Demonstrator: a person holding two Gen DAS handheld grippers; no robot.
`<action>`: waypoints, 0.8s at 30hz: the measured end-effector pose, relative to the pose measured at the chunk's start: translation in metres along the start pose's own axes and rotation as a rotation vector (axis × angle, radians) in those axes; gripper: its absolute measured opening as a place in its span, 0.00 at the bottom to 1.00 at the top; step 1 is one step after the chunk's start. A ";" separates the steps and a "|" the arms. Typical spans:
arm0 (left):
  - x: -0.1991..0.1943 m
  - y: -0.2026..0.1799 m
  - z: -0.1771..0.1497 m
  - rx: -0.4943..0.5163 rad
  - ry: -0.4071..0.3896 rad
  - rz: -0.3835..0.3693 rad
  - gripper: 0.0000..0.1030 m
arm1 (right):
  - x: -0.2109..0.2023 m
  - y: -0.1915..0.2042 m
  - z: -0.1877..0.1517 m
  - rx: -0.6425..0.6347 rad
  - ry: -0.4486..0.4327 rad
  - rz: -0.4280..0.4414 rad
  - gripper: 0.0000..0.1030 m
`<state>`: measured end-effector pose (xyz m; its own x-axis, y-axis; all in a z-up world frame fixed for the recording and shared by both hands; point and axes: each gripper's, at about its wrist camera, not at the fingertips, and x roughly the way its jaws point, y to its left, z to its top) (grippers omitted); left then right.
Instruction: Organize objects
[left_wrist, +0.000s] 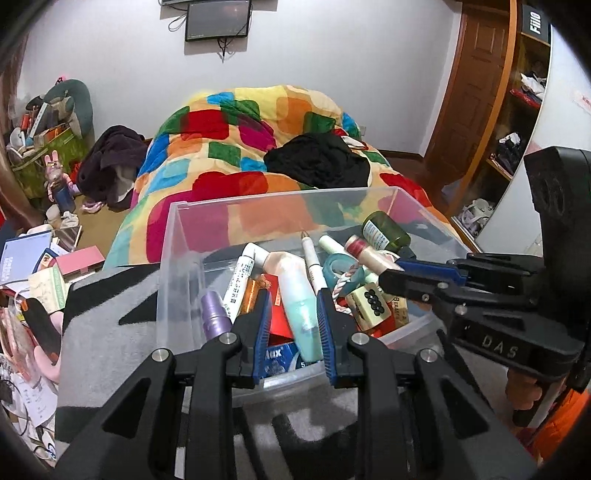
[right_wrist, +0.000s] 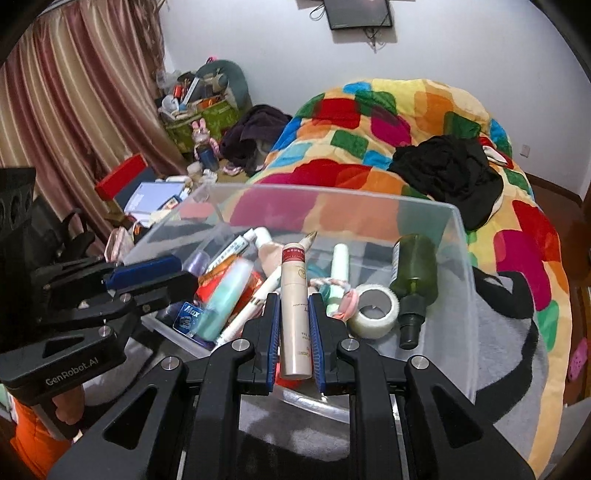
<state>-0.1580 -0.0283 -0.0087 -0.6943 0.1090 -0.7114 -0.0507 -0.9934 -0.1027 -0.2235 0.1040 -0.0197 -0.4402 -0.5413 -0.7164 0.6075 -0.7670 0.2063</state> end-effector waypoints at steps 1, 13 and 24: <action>0.000 0.000 0.000 0.000 0.000 -0.001 0.23 | -0.001 0.001 -0.001 -0.004 -0.004 0.002 0.14; -0.030 -0.004 -0.005 0.001 -0.073 0.004 0.42 | -0.039 0.012 -0.005 -0.039 -0.077 0.020 0.15; -0.068 -0.005 -0.026 -0.033 -0.196 0.071 0.75 | -0.083 0.027 -0.028 -0.073 -0.207 -0.043 0.56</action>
<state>-0.0915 -0.0297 0.0225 -0.8218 0.0263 -0.5691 0.0249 -0.9963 -0.0820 -0.1521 0.1382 0.0271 -0.5889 -0.5733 -0.5696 0.6279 -0.7683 0.1241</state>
